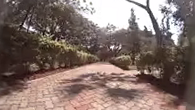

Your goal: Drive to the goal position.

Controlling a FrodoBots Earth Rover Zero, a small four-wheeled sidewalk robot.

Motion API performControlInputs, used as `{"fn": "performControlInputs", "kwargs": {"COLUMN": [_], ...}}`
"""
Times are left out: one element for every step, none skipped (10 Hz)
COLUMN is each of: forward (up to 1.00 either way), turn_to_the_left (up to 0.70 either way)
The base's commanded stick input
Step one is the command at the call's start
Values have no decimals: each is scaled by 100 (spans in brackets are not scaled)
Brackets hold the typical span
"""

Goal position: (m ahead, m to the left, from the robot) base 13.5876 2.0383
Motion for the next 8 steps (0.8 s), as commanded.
{"fn": "performControlInputs", "kwargs": {"forward": [70,70,70,70,70,70,70,70], "turn_to_the_left": [0,0,0,0,0,0,0,0]}}
